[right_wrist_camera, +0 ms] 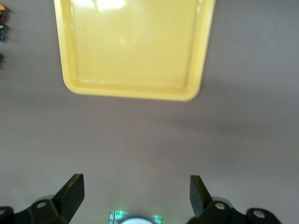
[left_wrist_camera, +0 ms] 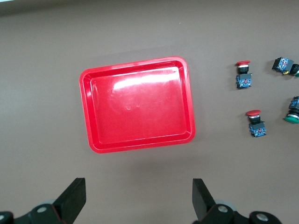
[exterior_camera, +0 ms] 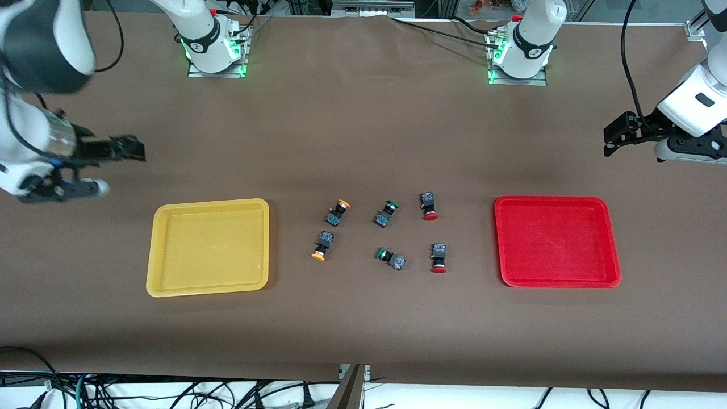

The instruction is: Place red and yellow buttons in trays

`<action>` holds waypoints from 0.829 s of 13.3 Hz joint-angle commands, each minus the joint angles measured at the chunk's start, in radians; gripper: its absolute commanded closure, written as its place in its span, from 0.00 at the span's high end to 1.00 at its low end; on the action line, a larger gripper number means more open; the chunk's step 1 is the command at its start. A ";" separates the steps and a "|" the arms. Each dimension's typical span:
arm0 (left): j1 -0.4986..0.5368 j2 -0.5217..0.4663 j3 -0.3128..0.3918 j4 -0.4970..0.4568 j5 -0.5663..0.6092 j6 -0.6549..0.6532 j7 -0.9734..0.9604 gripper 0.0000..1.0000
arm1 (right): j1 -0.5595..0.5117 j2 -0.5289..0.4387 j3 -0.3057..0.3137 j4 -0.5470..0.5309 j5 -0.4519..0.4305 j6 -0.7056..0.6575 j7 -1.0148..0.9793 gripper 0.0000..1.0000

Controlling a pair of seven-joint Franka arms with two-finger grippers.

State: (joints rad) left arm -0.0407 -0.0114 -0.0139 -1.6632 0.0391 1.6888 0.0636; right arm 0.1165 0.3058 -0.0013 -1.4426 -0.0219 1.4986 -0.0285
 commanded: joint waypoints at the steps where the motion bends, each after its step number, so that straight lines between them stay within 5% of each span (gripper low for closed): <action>1: -0.007 0.019 0.002 0.017 -0.012 0.000 0.007 1.00 | 0.101 0.103 0.003 0.008 0.000 0.110 0.219 1.00; 8: -0.065 0.207 0.002 0.134 -0.051 0.000 0.002 1.00 | 0.316 0.306 0.004 0.010 0.086 0.460 0.750 1.00; 11: -0.137 0.362 0.002 0.192 -0.045 0.002 0.001 1.00 | 0.409 0.407 0.004 0.014 0.085 0.638 0.991 1.00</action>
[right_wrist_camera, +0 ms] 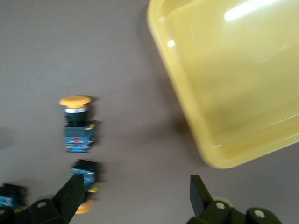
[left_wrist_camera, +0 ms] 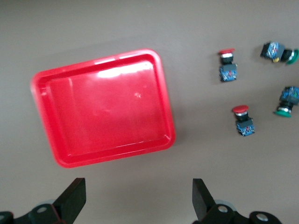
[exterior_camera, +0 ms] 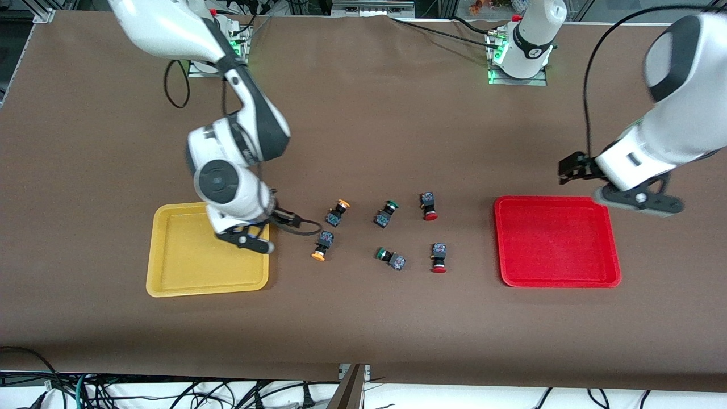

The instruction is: Place red and yellow buttons in trays

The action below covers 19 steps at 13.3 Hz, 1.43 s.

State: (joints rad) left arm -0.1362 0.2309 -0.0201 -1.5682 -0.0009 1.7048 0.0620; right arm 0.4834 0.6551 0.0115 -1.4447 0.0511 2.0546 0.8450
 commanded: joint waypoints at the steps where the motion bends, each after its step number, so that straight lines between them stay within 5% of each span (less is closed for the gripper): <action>1: -0.049 0.192 0.008 0.132 -0.013 -0.007 0.002 1.00 | 0.073 0.087 -0.008 0.018 0.009 0.140 0.175 1.00; 5: -0.120 0.364 0.008 0.148 -0.014 0.247 -0.004 1.00 | 0.129 0.170 -0.010 0.018 0.000 0.260 0.256 1.00; 8: -0.152 0.478 0.006 0.146 -0.014 0.526 -0.204 1.00 | 0.138 0.192 -0.010 0.018 -0.002 0.263 0.252 1.00; 9: -0.177 0.478 0.006 0.143 -0.014 0.538 -0.296 1.00 | 0.142 0.192 -0.010 0.018 -0.002 0.265 0.244 0.89; 10: -0.204 0.479 0.008 0.143 -0.014 0.541 -0.379 1.00 | 0.142 0.192 -0.010 0.018 -0.002 0.263 0.232 0.46; 11: -0.226 0.498 0.006 0.145 -0.014 0.550 -0.459 1.00 | 0.142 0.190 -0.010 0.018 0.004 0.263 0.230 0.15; 12: -0.238 0.513 0.008 0.145 -0.013 0.585 -0.508 1.00 | 0.142 0.187 -0.010 0.018 0.001 0.263 0.227 0.06; 15: -0.266 0.547 0.008 0.122 -0.013 0.642 -0.522 1.00 | 0.129 0.155 -0.016 0.020 0.003 0.246 0.185 0.02; 19: -0.290 0.600 0.009 0.088 0.002 0.712 -0.528 1.00 | -0.050 0.034 -0.015 0.020 0.018 -0.025 -0.197 0.02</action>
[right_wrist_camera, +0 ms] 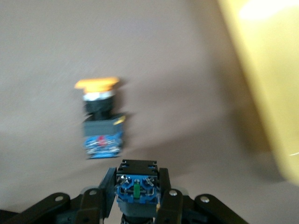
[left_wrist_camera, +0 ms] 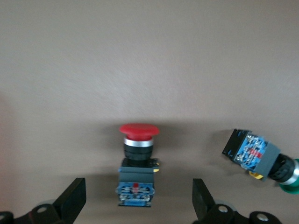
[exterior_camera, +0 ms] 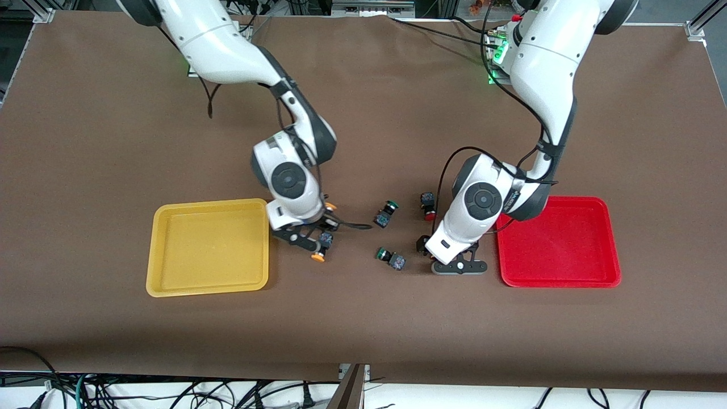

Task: Place red and yellow buttons in trays
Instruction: 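Carry the yellow button into the yellow tray with the right gripper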

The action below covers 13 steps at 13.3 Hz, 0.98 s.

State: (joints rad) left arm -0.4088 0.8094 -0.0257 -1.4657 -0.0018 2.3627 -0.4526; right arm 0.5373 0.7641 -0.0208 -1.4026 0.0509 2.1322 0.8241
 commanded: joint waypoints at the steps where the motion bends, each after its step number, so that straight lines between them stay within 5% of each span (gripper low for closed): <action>1: -0.019 0.024 0.015 -0.030 0.003 0.088 -0.014 1.00 | -0.137 -0.080 0.013 -0.022 0.018 -0.145 -0.259 0.02; 3: -0.021 0.033 0.015 -0.033 0.005 0.105 0.001 0.93 | -0.210 -0.089 0.004 -0.024 0.012 -0.198 -0.415 0.02; 4: -0.021 0.033 0.015 -0.033 0.008 0.109 0.002 0.59 | -0.258 -0.088 0.004 -0.024 0.010 -0.224 -0.481 0.02; 5: -0.022 0.033 0.015 -0.033 0.020 0.109 0.002 0.38 | -0.298 -0.080 0.002 -0.026 0.007 -0.236 -0.546 0.02; 7: -0.019 0.031 0.015 -0.033 0.066 0.107 0.002 0.23 | -0.382 -0.048 0.002 -0.026 0.003 -0.229 -0.655 0.02; 11: -0.005 0.010 0.023 -0.033 0.094 0.083 0.090 0.13 | -0.480 0.001 0.002 -0.026 -0.003 -0.198 -0.770 0.06; 13: 0.019 -0.028 0.029 -0.016 0.094 -0.030 0.159 0.14 | -0.487 0.017 0.001 -0.030 -0.006 -0.173 -0.773 0.17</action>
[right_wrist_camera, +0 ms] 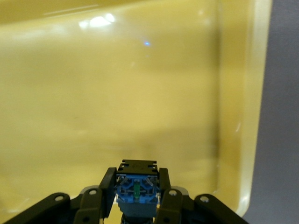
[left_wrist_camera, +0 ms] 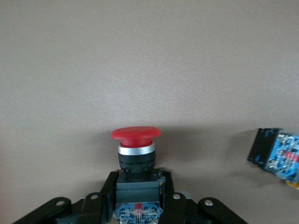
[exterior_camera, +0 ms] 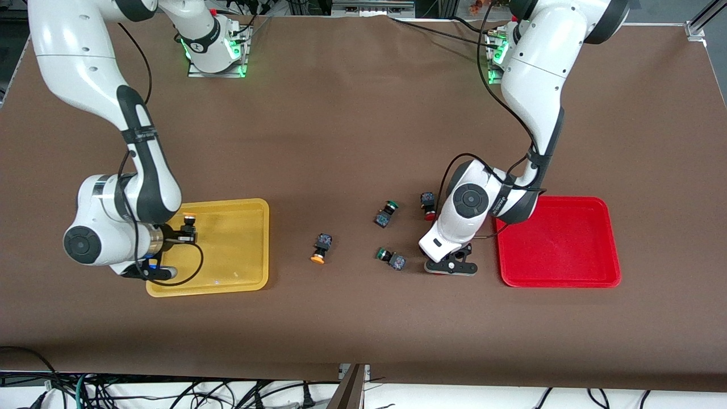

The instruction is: Place red and yellow buttons in trays

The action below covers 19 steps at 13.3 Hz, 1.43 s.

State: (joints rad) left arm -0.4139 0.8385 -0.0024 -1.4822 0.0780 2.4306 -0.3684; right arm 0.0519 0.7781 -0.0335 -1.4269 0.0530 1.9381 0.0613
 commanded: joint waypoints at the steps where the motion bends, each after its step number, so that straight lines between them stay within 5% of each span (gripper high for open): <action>1: 0.043 -0.081 0.005 0.008 0.014 -0.151 0.124 0.14 | -0.007 0.009 0.009 -0.006 -0.022 0.027 -0.017 0.32; 2: 0.067 -0.102 0.005 0.007 0.016 -0.203 0.184 0.15 | -0.009 0.007 0.007 -0.004 -0.028 0.027 -0.024 0.93; 3: 0.089 -0.120 0.005 -0.001 0.016 -0.267 0.250 0.16 | -0.007 0.003 0.009 -0.001 -0.025 0.016 -0.026 1.00; 8: 0.148 -0.164 0.047 -0.013 0.201 -0.481 0.423 0.16 | 0.152 -0.042 0.023 0.043 -0.010 -0.064 0.130 1.00; 11: 0.188 -0.154 0.044 -0.033 0.203 -0.452 0.503 0.17 | 0.297 -0.040 0.023 0.049 -0.015 -0.044 0.426 1.00; 16: 0.239 -0.176 0.033 -0.196 0.192 -0.223 0.503 0.25 | 0.486 0.022 0.023 0.060 -0.015 0.211 0.771 1.00; 17: 0.239 -0.176 0.033 -0.196 0.180 -0.223 0.503 0.40 | 0.518 0.036 0.020 0.062 -0.019 0.270 0.804 1.00; 18: 0.239 -0.174 0.033 -0.196 0.161 -0.223 0.502 0.94 | 0.529 0.047 0.020 0.062 -0.021 0.319 0.815 1.00; 19: 0.239 -0.174 0.033 -0.196 0.155 -0.223 0.502 1.00 | 0.529 0.061 0.020 0.063 -0.022 0.356 0.816 1.00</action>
State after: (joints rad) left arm -0.1842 0.7014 0.0431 -1.6485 0.2522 2.2013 0.1195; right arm 0.5732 0.8128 -0.0018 -1.3802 0.0393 2.2359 0.8530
